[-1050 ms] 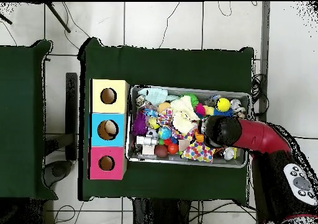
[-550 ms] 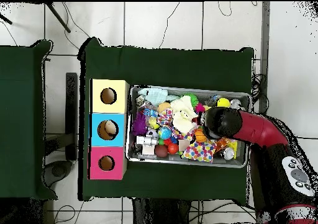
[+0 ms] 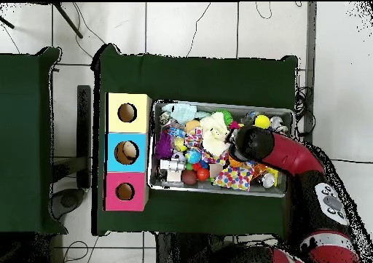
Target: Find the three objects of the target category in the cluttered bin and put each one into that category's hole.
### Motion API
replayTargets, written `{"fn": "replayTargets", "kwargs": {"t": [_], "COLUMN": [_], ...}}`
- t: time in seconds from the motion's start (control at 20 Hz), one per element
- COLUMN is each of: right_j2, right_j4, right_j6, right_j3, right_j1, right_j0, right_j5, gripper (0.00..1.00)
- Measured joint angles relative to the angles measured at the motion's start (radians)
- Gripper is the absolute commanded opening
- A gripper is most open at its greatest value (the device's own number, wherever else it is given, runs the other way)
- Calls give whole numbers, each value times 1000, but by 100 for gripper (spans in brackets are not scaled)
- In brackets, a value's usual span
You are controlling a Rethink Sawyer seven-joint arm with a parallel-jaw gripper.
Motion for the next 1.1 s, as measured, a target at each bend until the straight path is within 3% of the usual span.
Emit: {"fn": "replayTargets", "kwargs": {"t": [0.05,0.55,0.8,1.1], "right_j2": [-46,-223,-251,-275], "right_j4": [53,228,282,325], "right_j6": [90,428,463,463], "right_j3": [0,-48,-119,-212], "right_j1": [20,120,153,189], "right_j0": [27,75,61,53], "right_j5": [-19,-38,-12,110], "gripper": [100,100,100,100]}}
